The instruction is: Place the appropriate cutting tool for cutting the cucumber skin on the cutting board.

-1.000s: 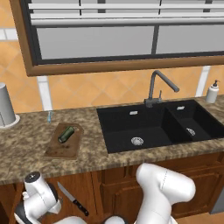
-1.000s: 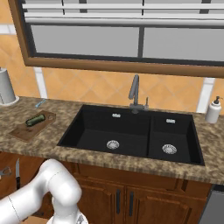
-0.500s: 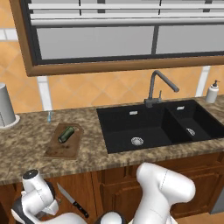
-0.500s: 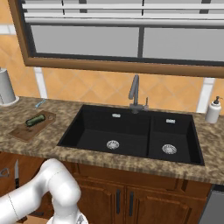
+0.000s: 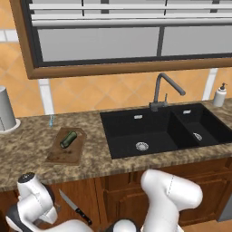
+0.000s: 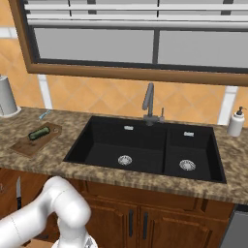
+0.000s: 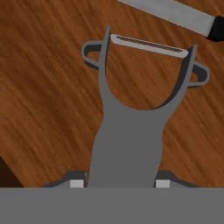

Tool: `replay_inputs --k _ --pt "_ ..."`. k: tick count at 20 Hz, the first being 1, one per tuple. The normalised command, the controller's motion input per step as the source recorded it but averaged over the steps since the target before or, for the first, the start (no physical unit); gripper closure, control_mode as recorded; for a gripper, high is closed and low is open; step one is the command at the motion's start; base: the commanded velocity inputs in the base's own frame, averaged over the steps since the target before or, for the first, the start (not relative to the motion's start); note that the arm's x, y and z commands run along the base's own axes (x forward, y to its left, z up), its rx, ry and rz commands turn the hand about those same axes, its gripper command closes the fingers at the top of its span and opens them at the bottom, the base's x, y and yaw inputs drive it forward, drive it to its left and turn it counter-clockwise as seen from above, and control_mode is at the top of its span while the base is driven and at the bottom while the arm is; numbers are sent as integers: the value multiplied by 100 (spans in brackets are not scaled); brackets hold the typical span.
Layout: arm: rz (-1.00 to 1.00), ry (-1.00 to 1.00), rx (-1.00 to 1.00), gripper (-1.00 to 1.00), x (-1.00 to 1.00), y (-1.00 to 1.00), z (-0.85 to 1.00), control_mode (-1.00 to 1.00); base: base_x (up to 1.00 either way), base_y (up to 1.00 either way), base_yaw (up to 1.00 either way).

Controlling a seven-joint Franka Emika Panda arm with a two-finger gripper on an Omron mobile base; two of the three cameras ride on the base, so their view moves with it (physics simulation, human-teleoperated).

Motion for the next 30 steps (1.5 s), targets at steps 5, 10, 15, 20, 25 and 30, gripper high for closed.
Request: replay_inputs --k 5,10,15,20,25,30 --pt "-6 0 0 100 -45 -14 98 -100 0 0 0" --pt "-4 -1 0 100 -34 -49 100 -100 0 0 0" --pt "-4 -3 0 100 53 -53 90 -100 0 0 0" --pt "-6 0 0 100 100 -53 76 -100 0 0 0" --pt "-4 4 0 100 100 -30 -7 -100 0 0 0" --pt "-1 0 0 100 100 -27 -10 -100 0 0 0"
